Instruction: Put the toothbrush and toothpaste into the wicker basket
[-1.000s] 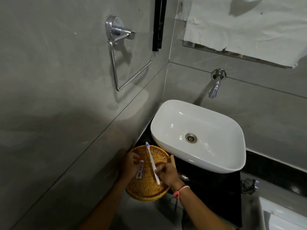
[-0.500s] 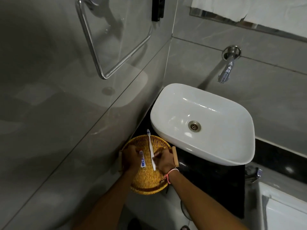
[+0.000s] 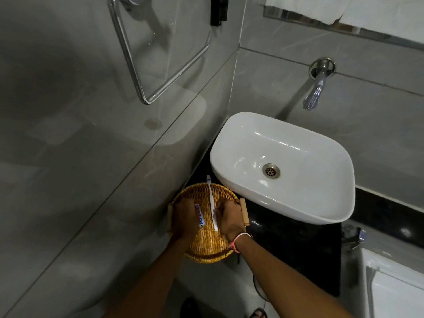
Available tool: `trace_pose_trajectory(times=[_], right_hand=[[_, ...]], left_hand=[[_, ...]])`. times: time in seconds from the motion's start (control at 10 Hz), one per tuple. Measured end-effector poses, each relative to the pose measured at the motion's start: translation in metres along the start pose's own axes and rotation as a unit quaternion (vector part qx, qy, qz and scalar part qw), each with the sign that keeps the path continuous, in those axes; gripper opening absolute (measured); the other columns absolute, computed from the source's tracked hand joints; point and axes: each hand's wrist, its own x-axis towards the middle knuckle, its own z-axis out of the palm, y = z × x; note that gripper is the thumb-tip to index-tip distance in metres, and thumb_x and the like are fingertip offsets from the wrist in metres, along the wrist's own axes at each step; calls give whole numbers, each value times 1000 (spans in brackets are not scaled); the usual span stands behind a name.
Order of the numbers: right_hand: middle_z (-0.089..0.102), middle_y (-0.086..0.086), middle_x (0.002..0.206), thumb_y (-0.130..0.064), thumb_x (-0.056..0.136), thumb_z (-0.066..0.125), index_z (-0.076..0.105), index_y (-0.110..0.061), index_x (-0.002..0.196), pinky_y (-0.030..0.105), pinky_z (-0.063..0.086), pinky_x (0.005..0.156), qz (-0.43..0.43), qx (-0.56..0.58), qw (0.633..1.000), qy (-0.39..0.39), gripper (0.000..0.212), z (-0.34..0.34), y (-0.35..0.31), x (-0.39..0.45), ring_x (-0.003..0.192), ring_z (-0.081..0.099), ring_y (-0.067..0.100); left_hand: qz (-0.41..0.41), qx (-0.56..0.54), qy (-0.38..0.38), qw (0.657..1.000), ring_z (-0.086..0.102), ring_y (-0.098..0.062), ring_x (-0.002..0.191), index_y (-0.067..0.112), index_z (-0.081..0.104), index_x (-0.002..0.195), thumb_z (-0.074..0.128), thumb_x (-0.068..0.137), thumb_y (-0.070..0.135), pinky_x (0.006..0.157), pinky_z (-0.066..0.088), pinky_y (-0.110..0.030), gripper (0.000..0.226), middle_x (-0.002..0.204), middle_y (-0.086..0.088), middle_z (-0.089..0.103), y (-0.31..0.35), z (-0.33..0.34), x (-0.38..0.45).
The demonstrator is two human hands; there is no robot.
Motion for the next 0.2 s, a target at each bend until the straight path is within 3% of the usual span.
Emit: trace_pose_trajectory(times=[0.1, 0.2], right_hand=[[59, 13, 125, -14, 90, 65, 60, -8, 117, 39, 51, 100, -78, -102, 992, 14, 29, -7, -6, -10, 115, 56, 29], [57, 10, 125, -18, 84, 71, 58, -13, 120, 38, 50, 100, -147, -195, 968, 53, 39, -15, -9, -23, 116, 52, 28]], left_hand=[[105, 142, -4, 984, 64, -32, 117, 4, 69, 115, 75, 87, 21, 103, 52, -44, 34, 125, -17, 69, -5, -5, -13], [157, 235, 19, 959, 72, -38, 105, 1, 74, 110, 90, 71, 28, 91, 59, -52, 51, 113, -21, 75, -8, -14, -24]])
